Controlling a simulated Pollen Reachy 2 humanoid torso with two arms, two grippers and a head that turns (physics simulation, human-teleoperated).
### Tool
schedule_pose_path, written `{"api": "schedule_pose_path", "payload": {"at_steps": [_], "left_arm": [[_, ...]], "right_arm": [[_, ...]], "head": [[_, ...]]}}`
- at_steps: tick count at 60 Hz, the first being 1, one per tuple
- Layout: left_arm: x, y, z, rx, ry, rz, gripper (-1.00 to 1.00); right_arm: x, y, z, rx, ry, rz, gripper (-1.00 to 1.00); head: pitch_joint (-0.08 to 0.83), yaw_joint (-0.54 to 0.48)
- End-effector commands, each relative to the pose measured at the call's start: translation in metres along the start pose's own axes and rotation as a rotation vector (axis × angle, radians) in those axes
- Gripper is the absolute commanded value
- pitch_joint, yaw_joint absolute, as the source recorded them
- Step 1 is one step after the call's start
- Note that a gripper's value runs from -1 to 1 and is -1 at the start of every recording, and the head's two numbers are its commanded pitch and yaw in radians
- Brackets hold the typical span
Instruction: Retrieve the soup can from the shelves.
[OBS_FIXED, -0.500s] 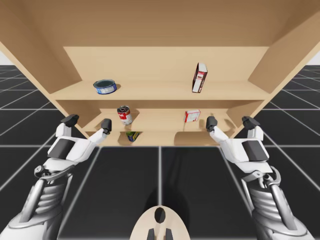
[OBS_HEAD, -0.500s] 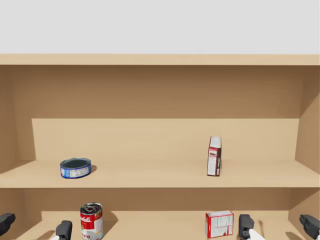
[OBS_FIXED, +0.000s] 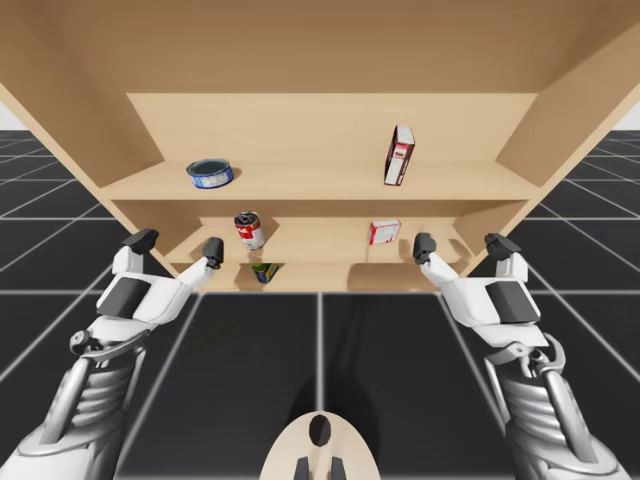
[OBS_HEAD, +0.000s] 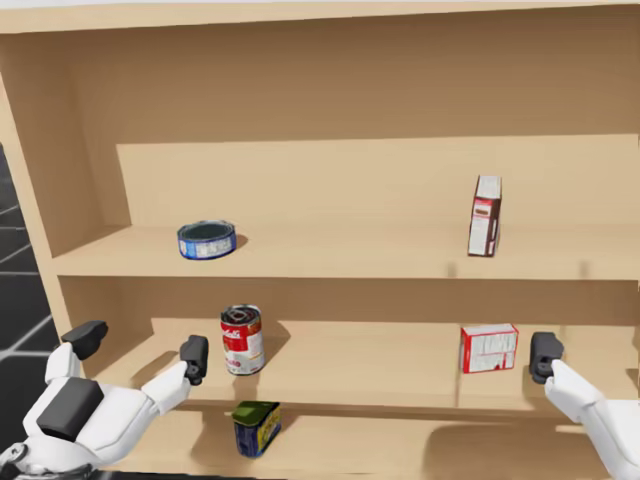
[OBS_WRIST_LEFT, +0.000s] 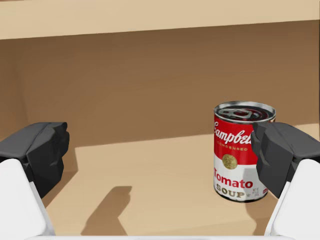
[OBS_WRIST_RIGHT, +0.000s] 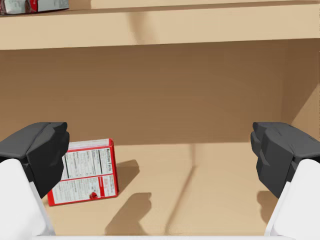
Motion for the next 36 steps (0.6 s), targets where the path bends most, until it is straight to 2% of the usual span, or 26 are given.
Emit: {"api": "schedule_pose_path", "payload": {"at_steps": [1, 10, 22, 26, 27, 30, 36], "left_arm": [[0.0, 0.0, 0.0, -0.003, 0.0, 0.001, -1.0], [-0.001, -0.001, 0.0, -0.012, 0.007, 0.003, -1.0], [0.001, -0.004, 0.001, -0.026, 0.022, 0.015, -1.0], [0.005, -0.008, 0.003, -0.042, 0.045, 0.049, -1.0], [0.008, -0.011, 0.004, -0.059, 0.065, 0.08, -1.0], [0.014, -0.018, 0.006, -0.085, 0.097, 0.117, -1.0], [0.021, -0.033, 0.007, -0.104, 0.143, 0.13, -1.0]], "right_arm": [[-0.002, 0.003, 0.001, -0.008, 0.004, -0.017, -1.0], [-0.002, 0.002, 0.002, -0.01, 0.007, -0.018, -1.0], [-0.004, 0.003, 0.002, -0.006, 0.015, -0.011, -1.0], [-0.005, 0.003, 0.001, -0.006, 0.017, -0.012, -1.0], [-0.005, 0.003, 0.001, -0.007, 0.018, -0.013, -1.0], [-0.006, 0.003, 0.001, -0.009, 0.02, -0.015, -1.0], [-0.006, 0.003, 0.0, -0.009, 0.021, -0.013, -1.0]], "head": [[0.285, 0.16], [0.365, 0.23], [0.403, 0.27], [0.407, 0.27], [0.408, 0.27], [0.41, 0.27], [0.412, 0.27]]}}
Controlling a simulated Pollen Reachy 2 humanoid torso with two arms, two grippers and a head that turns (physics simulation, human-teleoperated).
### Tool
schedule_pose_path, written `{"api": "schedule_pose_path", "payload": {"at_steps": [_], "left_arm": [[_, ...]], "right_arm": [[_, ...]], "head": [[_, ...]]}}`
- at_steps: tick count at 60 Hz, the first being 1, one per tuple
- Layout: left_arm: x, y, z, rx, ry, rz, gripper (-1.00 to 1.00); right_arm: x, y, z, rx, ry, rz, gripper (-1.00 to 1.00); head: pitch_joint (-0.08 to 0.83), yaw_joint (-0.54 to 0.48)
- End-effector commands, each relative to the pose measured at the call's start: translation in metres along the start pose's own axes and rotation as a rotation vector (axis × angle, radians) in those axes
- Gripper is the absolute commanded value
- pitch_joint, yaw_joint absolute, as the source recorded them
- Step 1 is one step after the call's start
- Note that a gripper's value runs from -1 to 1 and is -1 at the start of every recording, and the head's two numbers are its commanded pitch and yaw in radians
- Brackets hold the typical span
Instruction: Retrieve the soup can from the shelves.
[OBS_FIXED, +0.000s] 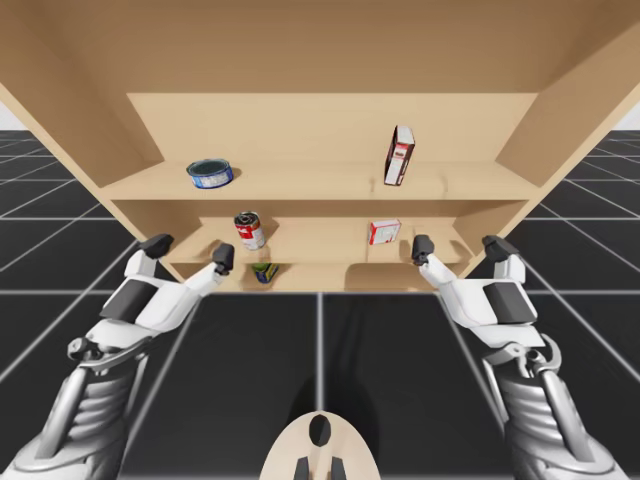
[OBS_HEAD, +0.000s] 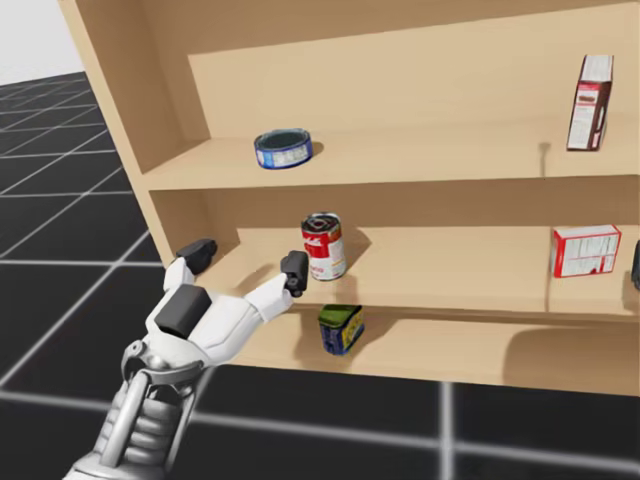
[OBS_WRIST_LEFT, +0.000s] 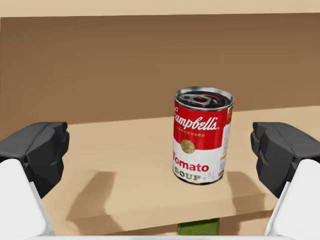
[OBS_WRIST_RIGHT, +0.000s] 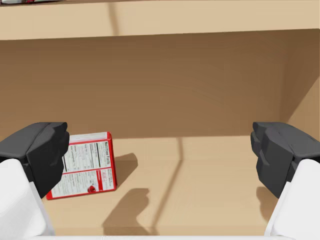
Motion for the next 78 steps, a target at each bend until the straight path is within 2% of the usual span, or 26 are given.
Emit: {"api": "schedule_pose_path", "payload": {"at_steps": [1, 14, 21, 24, 26, 48, 59, 62, 63, 64, 67, 78], "left_arm": [[0.01, -0.025, 0.001, -0.033, 0.083, 0.06, -1.0], [-0.001, -0.049, -0.025, -0.003, 0.157, 0.084, -1.0], [-0.01, -0.058, -0.046, 0.037, 0.183, 0.071, -1.0], [-0.013, -0.061, -0.053, 0.033, 0.198, 0.085, -1.0], [-0.017, -0.063, -0.061, 0.049, 0.209, 0.068, -1.0], [-0.039, -0.065, -0.12, 0.125, 0.263, 0.065, -1.0], [-0.051, -0.064, -0.132, 0.133, 0.287, 0.075, -1.0], [-0.053, -0.064, -0.132, 0.143, 0.282, 0.065, -0.68], [-0.053, -0.064, -0.132, 0.135, 0.283, 0.063, 0.22], [-0.054, -0.065, -0.132, 0.132, 0.28, 0.059, 0.94], [-0.053, -0.066, -0.131, 0.129, 0.277, 0.054, 1.0], [-0.05, -0.067, -0.13, 0.125, 0.26, 0.041, 1.0]], "right_arm": [[-0.003, 0.003, 0.0, -0.004, 0.007, -0.017, -1.0], [-0.002, 0.0, 0.0, -0.002, 0.001, -0.021, -1.0], [-0.001, -0.001, 0.0, -0.002, -0.002, -0.025, -1.0], [0.0, -0.001, 0.001, 0.001, -0.004, -0.027, -1.0], [0.001, -0.001, 0.001, 0.002, -0.006, -0.027, -1.0], [0.003, -0.002, 0.002, 0.003, -0.013, -0.034, -1.0], [0.004, -0.002, 0.003, 0.003, -0.013, -0.035, -1.0], [0.004, -0.002, 0.003, 0.003, -0.013, -0.035, -1.0], [0.004, -0.002, 0.003, 0.004, -0.013, -0.036, -1.0], [0.004, -0.002, 0.003, 0.003, -0.014, -0.036, -1.0], [0.004, -0.002, 0.003, 0.002, -0.014, -0.034, -1.0], [0.004, -0.001, 0.004, 0.003, -0.015, -0.036, -1.0]], "head": [[0.411, 0.27], [0.403, 0.28], [0.402, 0.28], [0.402, 0.28], [0.402, 0.28], [0.403, 0.28], [0.406, 0.28], [0.407, 0.28], [0.407, 0.28], [0.408, 0.28], [0.407, 0.27], [0.407, 0.27]]}}
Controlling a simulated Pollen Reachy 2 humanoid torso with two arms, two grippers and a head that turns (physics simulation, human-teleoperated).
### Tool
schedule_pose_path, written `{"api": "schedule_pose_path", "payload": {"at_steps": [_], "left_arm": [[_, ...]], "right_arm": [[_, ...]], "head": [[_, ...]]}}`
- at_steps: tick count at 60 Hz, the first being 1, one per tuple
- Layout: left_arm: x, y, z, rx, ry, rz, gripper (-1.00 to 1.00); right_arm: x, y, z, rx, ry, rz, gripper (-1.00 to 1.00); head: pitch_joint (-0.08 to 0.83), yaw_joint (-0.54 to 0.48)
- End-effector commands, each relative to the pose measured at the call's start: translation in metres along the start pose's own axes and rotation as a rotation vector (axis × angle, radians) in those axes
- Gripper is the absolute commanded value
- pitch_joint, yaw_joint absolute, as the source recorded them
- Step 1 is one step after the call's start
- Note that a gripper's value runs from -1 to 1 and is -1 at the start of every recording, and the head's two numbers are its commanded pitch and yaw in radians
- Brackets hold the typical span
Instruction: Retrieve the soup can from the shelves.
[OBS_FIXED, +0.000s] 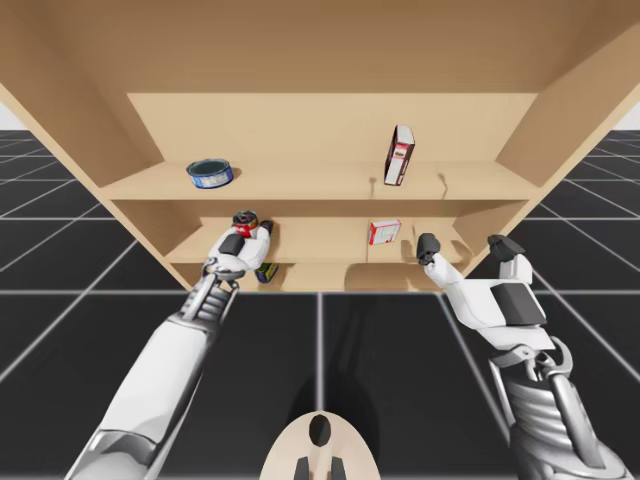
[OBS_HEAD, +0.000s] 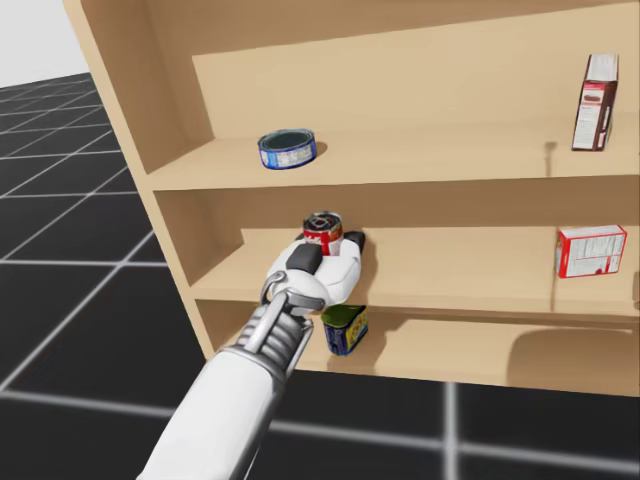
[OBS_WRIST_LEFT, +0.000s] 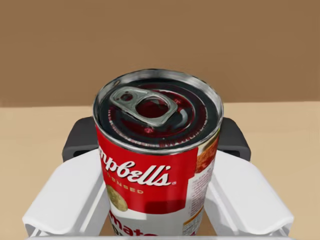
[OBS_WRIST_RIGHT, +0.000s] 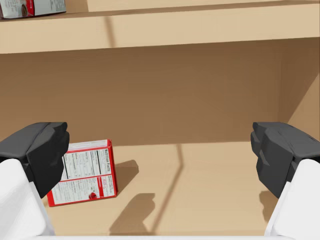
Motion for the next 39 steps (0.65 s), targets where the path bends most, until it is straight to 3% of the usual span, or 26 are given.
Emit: {"api": "schedule_pose_path", "payload": {"at_steps": [1, 17, 25, 39], "left_arm": [[-0.005, -0.016, 0.001, -0.029, 0.005, 0.032, 1.0], [0.03, -0.015, 0.031, -0.051, -0.123, -0.015, 1.0], [0.037, -0.014, 0.059, -0.064, -0.125, -0.032, 1.0], [0.024, 0.0, 0.123, -0.092, -0.106, -0.055, 1.0]], "right_arm": [[-0.001, 0.003, 0.001, -0.002, 0.001, -0.016, -1.0], [-0.001, 0.003, 0.002, -0.004, 0.001, -0.017, -1.0], [-0.001, 0.003, 0.002, -0.004, 0.0, -0.014, -1.0], [-0.003, 0.005, 0.002, 0.002, 0.008, -0.005, -1.0]], "head": [[0.407, 0.27], [0.408, 0.27], [0.406, 0.28], [0.404, 0.28]]}}
